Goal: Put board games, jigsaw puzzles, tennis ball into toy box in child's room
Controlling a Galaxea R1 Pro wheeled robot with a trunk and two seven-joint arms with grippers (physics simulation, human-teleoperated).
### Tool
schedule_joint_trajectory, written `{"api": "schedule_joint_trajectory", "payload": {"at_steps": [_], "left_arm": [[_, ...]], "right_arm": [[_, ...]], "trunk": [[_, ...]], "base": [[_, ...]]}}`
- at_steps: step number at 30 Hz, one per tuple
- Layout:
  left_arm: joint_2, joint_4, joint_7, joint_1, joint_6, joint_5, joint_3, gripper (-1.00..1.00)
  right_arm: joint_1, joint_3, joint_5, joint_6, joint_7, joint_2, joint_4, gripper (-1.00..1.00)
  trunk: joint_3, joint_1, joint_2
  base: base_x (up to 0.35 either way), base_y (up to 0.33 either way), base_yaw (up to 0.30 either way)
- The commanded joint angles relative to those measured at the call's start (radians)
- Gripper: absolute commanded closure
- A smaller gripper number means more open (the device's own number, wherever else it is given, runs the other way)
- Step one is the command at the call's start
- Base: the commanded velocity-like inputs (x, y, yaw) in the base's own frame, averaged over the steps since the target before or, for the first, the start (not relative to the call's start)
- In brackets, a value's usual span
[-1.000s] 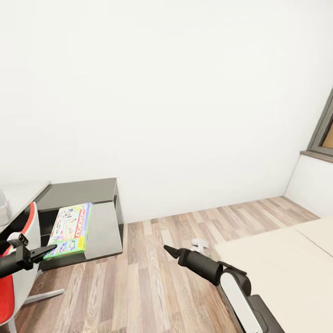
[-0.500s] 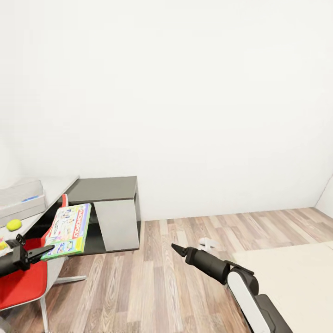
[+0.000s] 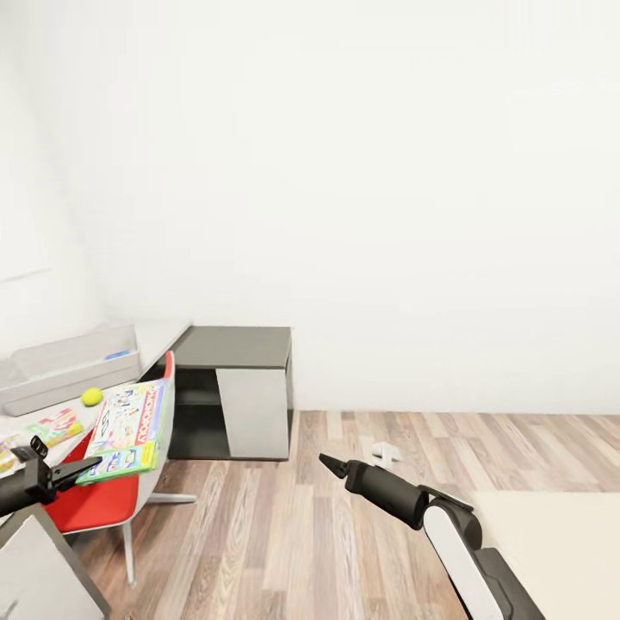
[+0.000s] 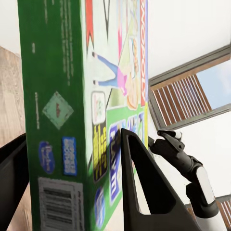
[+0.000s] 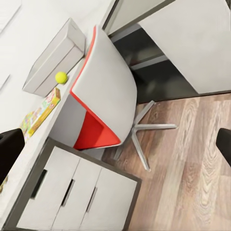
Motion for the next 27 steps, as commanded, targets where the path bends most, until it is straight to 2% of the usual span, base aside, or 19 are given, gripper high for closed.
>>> {"api": "schedule_joint_trajectory", "payload": {"at_steps": [1,9,24,27], "left_arm": [[0.000,0.000,-0.004,-0.001,0.010,0.001,0.000,1.00],[0.000,0.000,-0.004,-0.001,0.010,0.001,0.000,1.00],[-0.002,0.000,-0.004,-0.001,0.010,0.001,0.000,1.00],[-0.003,0.000,-0.004,-0.002,0.010,0.001,0.000,1.00]], "right_arm": [[-0.001,0.000,0.000,0.003,0.001,-0.001,-0.001,-1.00],[-0.001,0.000,0.000,0.000,0.001,0.000,0.000,-1.00],[-0.001,0.002,0.002,-0.006,0.000,0.001,0.000,-1.00],[-0.001,0.003,0.002,-0.005,-0.002,0.001,0.000,-1.00]], "trunk": [[0.002,-0.004,0.006],[0.027,-0.034,0.062],[0.074,-0.092,0.167],[0.074,-0.092,0.167]], "base": [[0.000,0.000,0.291],[0.000,0.000,0.253],[0.000,0.000,0.019],[0.000,0.000,0.000]]}}
